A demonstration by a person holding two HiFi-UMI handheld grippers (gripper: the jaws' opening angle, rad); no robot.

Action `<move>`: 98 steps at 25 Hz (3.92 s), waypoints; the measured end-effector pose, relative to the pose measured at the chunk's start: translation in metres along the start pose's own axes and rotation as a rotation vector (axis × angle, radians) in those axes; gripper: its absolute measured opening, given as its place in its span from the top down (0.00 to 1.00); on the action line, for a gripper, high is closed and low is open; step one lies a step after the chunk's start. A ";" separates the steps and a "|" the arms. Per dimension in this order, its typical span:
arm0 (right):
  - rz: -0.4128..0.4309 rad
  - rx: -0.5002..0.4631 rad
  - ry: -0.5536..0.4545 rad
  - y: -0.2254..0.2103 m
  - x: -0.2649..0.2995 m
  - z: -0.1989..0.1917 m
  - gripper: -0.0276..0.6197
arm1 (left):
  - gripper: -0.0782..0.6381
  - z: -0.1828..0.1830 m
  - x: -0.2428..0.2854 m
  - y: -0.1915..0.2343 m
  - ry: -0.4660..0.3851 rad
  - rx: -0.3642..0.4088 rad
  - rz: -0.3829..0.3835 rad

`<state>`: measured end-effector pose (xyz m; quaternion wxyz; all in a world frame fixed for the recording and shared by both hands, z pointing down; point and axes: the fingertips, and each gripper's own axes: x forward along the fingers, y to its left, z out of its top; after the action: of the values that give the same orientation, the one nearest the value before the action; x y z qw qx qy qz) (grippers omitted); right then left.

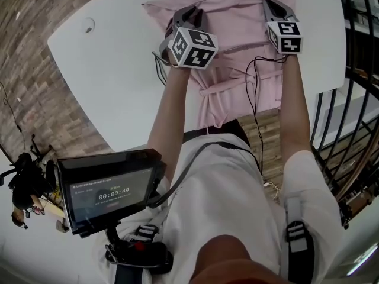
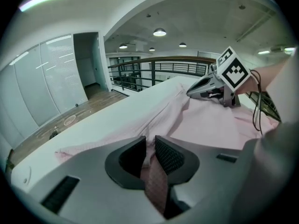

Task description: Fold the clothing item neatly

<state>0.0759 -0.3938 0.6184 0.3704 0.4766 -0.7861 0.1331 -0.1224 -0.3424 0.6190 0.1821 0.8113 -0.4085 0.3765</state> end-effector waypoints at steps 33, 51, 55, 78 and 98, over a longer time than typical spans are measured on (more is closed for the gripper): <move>0.053 0.003 -0.117 0.016 -0.001 0.094 0.95 | 0.89 0.057 -0.010 0.031 -0.041 -0.026 -0.062; 0.074 0.108 -0.183 0.076 -0.165 0.043 0.95 | 0.89 0.046 -0.115 -0.101 -0.087 0.113 -0.216; 0.069 0.114 -0.207 0.078 -0.220 0.004 0.95 | 0.89 0.033 -0.133 -0.161 -0.068 0.145 -0.223; 0.344 0.069 -0.255 0.110 -0.286 -0.061 0.95 | 0.89 -0.041 -0.177 -0.228 0.030 0.067 -0.048; 0.315 0.026 -0.160 0.111 -0.373 -0.236 0.95 | 0.89 -0.184 -0.234 -0.327 0.101 -0.060 0.088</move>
<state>0.1905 0.0382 0.5329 0.2750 0.3612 -0.8763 0.1610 -0.0354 0.0878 0.5647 0.2101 0.7667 -0.4450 0.4123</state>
